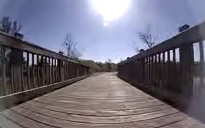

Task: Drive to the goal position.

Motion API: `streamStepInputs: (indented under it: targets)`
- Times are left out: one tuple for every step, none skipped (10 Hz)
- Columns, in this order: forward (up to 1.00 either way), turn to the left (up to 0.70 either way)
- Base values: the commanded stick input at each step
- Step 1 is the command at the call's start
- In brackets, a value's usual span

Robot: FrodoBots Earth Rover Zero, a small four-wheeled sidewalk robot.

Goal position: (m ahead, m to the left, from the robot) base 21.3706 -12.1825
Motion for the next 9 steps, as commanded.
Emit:
streamStepInputs:
  targets:
    - [0.70,0.00]
    - [0.70,0.00]
    - [0.70,0.00]
    - [0.70,0.00]
    - [0.70,0.00]
    - [0.70,0.00]
    - [0.70,0.00]
    - [0.70,0.00]
    - [0.70,-0.35]
